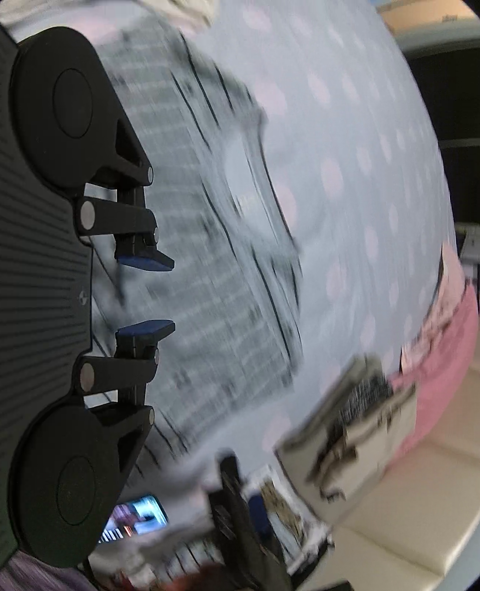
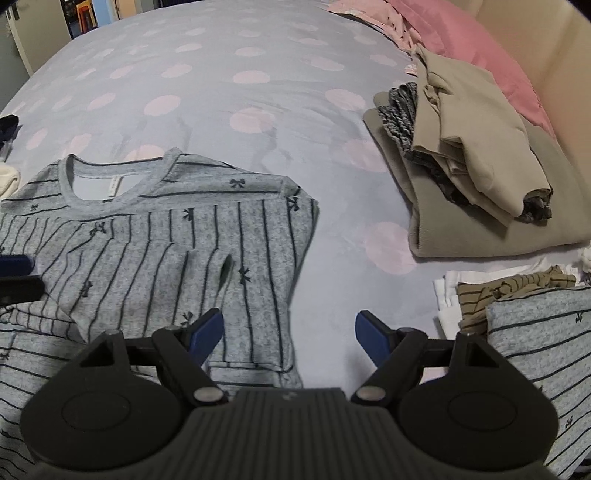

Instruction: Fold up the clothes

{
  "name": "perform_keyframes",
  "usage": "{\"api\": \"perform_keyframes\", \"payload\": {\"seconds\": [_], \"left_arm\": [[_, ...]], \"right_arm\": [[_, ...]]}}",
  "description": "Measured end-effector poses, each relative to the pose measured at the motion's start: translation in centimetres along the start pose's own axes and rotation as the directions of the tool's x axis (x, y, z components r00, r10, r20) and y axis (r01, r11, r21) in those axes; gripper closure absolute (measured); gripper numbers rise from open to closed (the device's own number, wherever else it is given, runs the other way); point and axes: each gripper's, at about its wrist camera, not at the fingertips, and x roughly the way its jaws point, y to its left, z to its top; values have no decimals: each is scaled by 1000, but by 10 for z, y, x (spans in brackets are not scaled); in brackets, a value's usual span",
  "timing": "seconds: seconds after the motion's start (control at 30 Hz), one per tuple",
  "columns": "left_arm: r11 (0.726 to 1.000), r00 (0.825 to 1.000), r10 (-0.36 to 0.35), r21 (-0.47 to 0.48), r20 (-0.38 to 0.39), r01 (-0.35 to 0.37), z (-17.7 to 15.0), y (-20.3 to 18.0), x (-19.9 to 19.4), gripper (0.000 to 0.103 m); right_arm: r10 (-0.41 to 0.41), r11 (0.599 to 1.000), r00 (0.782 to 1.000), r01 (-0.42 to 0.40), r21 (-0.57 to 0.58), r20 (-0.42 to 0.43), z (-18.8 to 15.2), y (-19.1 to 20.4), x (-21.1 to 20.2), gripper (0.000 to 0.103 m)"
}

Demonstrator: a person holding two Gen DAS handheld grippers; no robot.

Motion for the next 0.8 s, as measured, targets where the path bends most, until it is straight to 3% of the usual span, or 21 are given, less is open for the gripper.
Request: {"api": "perform_keyframes", "payload": {"seconds": [0.27,0.37,0.47,0.63,0.8], "left_arm": [[970,976,212,-115,-37,-215,-75,91,-30,76],[949,964,263,-169,-44,-266,-99,118,-35,76],[943,962,269,-188,-49,-273,-120,134,-41,75],[957,963,263,-112,-52,-267,-143,132,-38,73],[961,961,275,4,-33,-275,-151,115,-22,73]], "right_arm": [[-6,1000,1000,6,11,-13,2,7,3,22],[12,999,999,-11,33,-42,5,11,11,22],[32,999,999,-30,45,-43,8,17,15,22],[45,997,999,-45,55,1,18,29,17,23],[30,999,999,-29,47,-23,24,39,28,23]]}}
